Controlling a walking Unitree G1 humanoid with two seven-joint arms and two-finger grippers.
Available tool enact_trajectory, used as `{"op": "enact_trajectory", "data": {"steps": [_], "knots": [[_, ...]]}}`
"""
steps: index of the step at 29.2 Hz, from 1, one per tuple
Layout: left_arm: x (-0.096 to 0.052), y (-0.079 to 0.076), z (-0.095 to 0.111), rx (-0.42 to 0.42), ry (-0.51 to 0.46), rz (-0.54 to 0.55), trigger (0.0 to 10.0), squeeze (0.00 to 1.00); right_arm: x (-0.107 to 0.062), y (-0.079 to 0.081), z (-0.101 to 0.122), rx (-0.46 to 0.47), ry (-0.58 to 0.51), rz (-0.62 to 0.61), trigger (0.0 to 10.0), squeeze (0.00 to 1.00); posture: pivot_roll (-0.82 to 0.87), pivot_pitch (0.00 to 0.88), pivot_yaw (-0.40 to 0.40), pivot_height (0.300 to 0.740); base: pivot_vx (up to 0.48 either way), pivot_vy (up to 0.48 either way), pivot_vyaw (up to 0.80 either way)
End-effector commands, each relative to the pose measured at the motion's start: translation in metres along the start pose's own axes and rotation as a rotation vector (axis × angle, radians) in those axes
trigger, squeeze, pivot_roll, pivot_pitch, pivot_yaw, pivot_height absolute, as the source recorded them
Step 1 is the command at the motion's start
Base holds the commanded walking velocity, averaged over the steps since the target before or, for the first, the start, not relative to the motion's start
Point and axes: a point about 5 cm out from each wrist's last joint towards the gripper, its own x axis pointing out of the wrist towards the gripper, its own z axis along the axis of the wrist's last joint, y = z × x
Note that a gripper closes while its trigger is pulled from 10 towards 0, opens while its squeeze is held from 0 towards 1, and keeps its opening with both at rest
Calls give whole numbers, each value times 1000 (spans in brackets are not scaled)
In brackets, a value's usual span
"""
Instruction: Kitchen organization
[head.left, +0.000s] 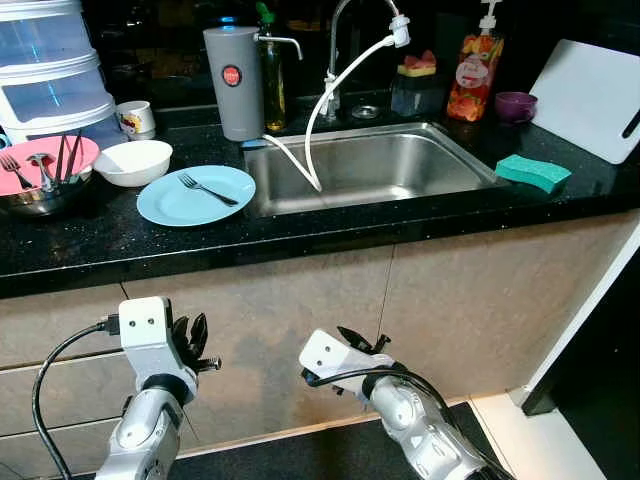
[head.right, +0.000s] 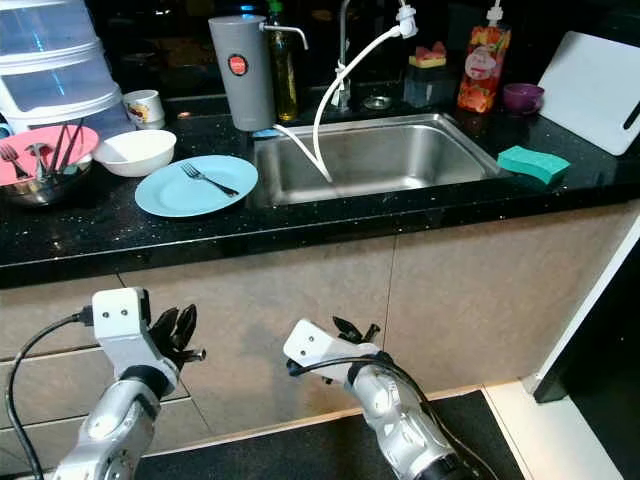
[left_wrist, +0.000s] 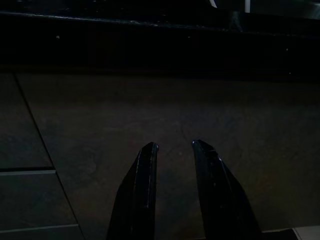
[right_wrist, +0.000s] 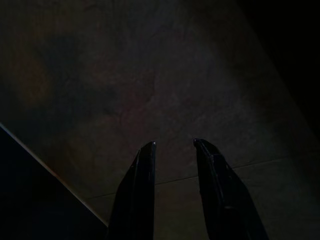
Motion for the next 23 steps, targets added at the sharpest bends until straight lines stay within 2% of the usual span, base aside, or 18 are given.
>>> {"op": "enact_trajectory", "data": {"steps": [1,23], "knots": [[0,1,-4,-4,22,12,10000,0,1,-2,1,0,-12,6,10000,0,-120,23,66,740,0,0,0],[1,2,-2,-8,18,23,10000,0,2,-2,2,3,-13,7,10000,0,-130,33,71,740,0,0,0]]}}
